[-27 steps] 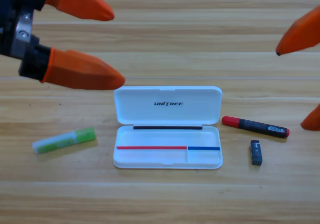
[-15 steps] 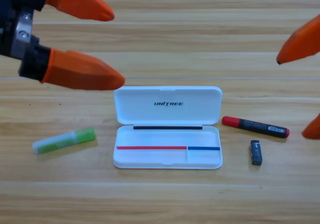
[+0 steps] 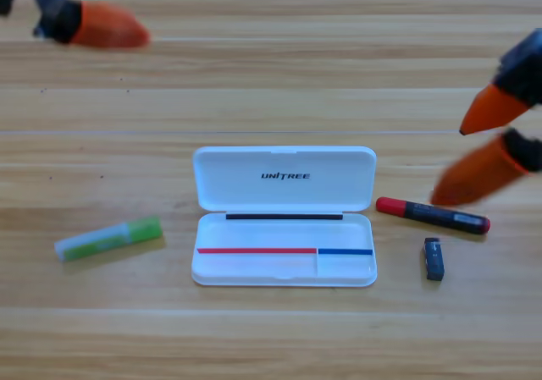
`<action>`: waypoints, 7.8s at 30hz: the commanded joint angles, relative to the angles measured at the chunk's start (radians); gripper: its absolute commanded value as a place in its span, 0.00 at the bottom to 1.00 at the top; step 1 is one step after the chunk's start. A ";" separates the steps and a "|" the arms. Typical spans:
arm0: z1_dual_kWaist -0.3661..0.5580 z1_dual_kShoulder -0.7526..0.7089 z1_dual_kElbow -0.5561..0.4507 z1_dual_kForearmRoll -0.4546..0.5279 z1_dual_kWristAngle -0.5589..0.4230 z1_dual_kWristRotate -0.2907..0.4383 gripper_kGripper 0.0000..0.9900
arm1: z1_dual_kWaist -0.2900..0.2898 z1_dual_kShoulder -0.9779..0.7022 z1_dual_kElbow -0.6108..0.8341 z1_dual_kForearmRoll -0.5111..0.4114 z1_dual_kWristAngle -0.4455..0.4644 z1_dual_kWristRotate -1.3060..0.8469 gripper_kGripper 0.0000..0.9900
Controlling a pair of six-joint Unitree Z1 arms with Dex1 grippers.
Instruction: Clean up eraser and pencils
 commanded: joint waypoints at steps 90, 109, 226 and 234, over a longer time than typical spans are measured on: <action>0.294 0.561 0.354 -0.183 -0.159 0.314 0.92 | -0.098 0.375 0.001 0.126 -0.045 -0.247 0.00; 0.294 0.587 0.360 -0.190 -0.161 0.314 0.84 | 0.039 0.582 -0.303 0.218 -0.082 -0.554 0.00; -0.127 0.763 -0.149 0.150 -0.162 0.208 0.07 | -0.161 0.309 -0.073 0.169 -0.125 -0.390 1.00; -0.119 0.768 -0.143 0.149 -0.151 0.220 0.07 | -0.161 0.322 -0.073 0.163 -0.132 -0.401 1.00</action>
